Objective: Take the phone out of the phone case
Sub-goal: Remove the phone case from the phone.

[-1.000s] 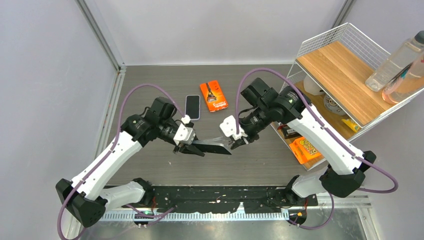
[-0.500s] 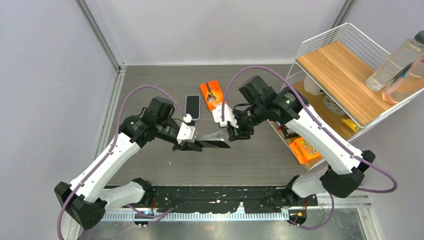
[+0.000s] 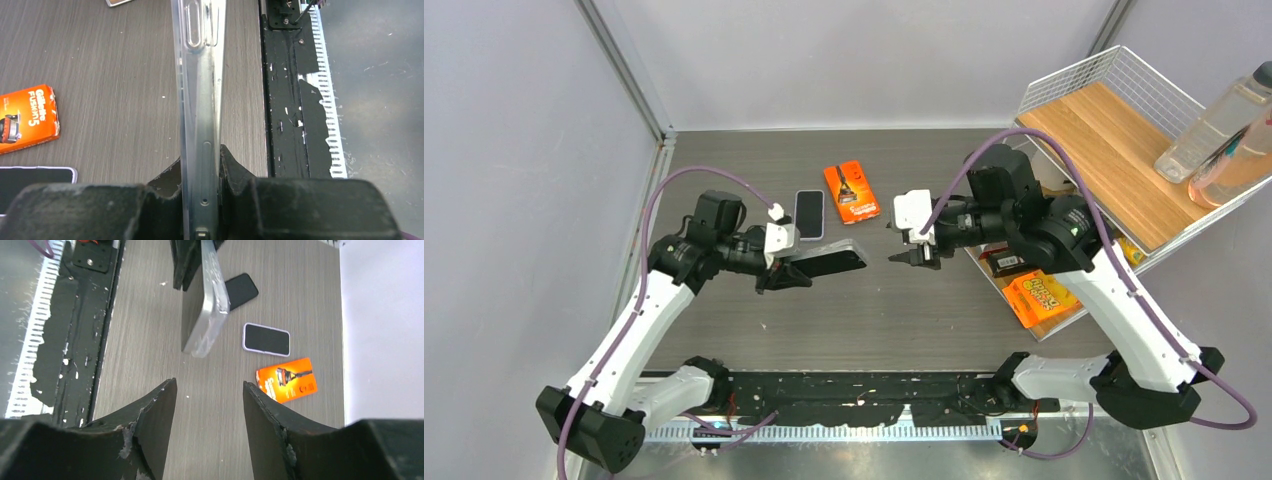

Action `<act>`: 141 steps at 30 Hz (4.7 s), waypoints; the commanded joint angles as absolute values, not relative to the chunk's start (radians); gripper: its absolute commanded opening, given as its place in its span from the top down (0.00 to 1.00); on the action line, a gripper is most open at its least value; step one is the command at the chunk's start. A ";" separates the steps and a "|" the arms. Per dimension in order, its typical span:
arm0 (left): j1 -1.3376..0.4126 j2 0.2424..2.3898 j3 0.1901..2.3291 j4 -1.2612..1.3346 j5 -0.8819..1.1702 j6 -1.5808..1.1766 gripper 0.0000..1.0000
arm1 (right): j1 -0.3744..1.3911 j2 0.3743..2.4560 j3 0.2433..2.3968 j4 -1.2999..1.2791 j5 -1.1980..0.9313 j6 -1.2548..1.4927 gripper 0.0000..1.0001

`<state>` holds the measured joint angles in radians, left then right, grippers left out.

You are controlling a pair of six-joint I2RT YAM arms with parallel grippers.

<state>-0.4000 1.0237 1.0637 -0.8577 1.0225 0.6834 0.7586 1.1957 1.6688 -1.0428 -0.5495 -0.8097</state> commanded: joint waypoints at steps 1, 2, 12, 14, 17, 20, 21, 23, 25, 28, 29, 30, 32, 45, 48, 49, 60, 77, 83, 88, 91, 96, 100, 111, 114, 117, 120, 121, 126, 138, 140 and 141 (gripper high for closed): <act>-0.391 0.995 1.059 -0.748 1.078 0.618 1.00 | 0.752 1.216 1.719 -1.042 -0.690 -0.806 0.43; -0.391 0.994 1.057 -0.738 1.076 0.608 1.00 | 0.751 1.226 1.720 -1.042 -0.704 -0.794 0.44; -0.391 0.984 1.049 -0.677 1.075 0.539 1.00 | 0.745 1.284 1.663 -0.957 -0.816 -0.702 0.47; -0.391 0.984 1.045 -0.676 1.075 0.538 1.00 | 0.741 1.290 1.656 -0.947 -0.824 -0.690 0.47; -0.391 0.984 1.044 -0.675 1.077 0.538 1.00 | 0.733 1.299 1.656 -0.944 -0.831 -0.681 0.48; -0.391 0.984 1.044 -0.674 1.080 0.538 1.00 | 0.729 1.304 1.651 -0.936 -0.837 -0.675 0.49; -0.391 0.984 1.044 -0.673 1.083 0.538 1.00 | 0.727 1.305 1.651 -0.935 -0.841 -0.673 0.49; -0.391 0.984 1.043 -0.672 1.084 0.536 1.00 | 0.724 1.309 1.649 -0.933 -0.845 -0.669 0.49; -0.391 0.983 1.042 -0.666 1.084 0.533 1.00 | 0.723 1.312 1.648 -0.930 -0.851 -0.665 0.49; -0.391 0.985 1.040 -0.660 1.075 0.528 1.00 | 0.720 1.314 1.645 -0.931 -0.863 -0.660 0.50; -0.392 0.985 1.039 -0.655 1.070 0.525 1.00 | 0.719 1.313 1.644 -0.931 -0.870 -0.658 0.50; -0.392 0.985 1.040 -0.652 1.064 0.523 1.00 | 0.718 1.312 1.643 -0.931 -0.872 -0.656 0.50; -0.391 0.987 1.039 -0.645 1.054 0.522 1.00 | 0.716 1.307 1.643 -0.931 -0.873 -0.655 0.50; -0.391 0.985 1.035 -0.627 1.067 0.503 1.00 | 0.709 1.316 1.635 -0.929 -0.880 -0.647 0.50; -0.391 0.982 1.032 -0.625 1.075 0.502 1.00 | 0.709 1.322 1.633 -0.918 -0.887 -0.637 0.50; -0.391 0.982 1.030 -0.624 1.080 0.500 1.00 | 0.709 1.324 1.633 -0.915 -0.888 -0.633 0.50; -0.391 0.980 1.025 -0.613 1.152 0.501 1.00 | 0.706 1.362 1.623 -0.866 -0.880 -0.585 0.52; -0.394 0.996 1.049 -0.580 1.205 0.505 1.00 | 0.707 1.425 1.567 -0.766 -0.881 -0.505 0.53; -0.396 0.999 1.040 -0.454 1.107 0.376 1.00 | 0.720 1.434 1.532 -0.741 -0.919 -0.504 0.68; -0.393 1.008 1.040 -0.383 1.036 0.260 0.74 | 0.724 1.422 1.522 -0.780 -0.821 -0.587 0.94; -0.393 1.009 1.055 -0.412 1.045 0.228 0.40 | 0.724 1.393 1.495 -0.759 -0.767 -0.612 0.95; -0.392 1.017 1.102 -0.406 1.030 0.127 0.18 | 0.724 1.371 1.481 -0.748 -0.744 -0.625 0.95; -0.393 1.045 1.112 -0.313 0.978 -0.019 0.18 | 0.725 1.377 1.484 -0.743 -0.749 -0.615 0.95; -0.398 1.146 1.097 -0.212 0.893 -0.175 0.26 | 0.727 1.390 1.491 -0.742 -0.752 -0.605 0.95; -0.410 1.154 1.092 -0.205 0.903 -0.181 0.28 | 0.726 1.393 1.492 -0.743 -0.753 -0.603 0.95; -0.419 1.158 1.084 -0.203 0.913 -0.181 0.28 | 0.727 1.396 1.492 -0.743 -0.753 -0.601 0.95; -0.426 1.158 1.074 -0.205 0.918 -0.178 0.28 | 0.727 1.400 1.494 -0.745 -0.755 -0.600 0.95; -0.430 1.158 1.071 -0.205 0.916 -0.175 0.28 | 0.727 1.401 1.495 -0.745 -0.756 -0.600 0.95; -0.443 1.165 1.066 -0.208 0.883 -0.161 0.29 | 0.727 1.400 1.499 -0.747 -0.759 -0.600 0.95; -0.477 1.225 1.074 -0.238 0.827 -0.129 0.53 | 0.729 1.385 1.487 -0.751 -0.760 -0.608 0.95; -0.481 1.236 1.075 -0.239 0.838 -0.129 0.56 | 0.730 1.382 1.485 -0.751 -0.756 -0.610 0.95; -0.483 1.241 1.076 -0.239 0.849 -0.129 0.57 | 0.730 1.382 1.486 -0.751 -0.754 -0.610 0.95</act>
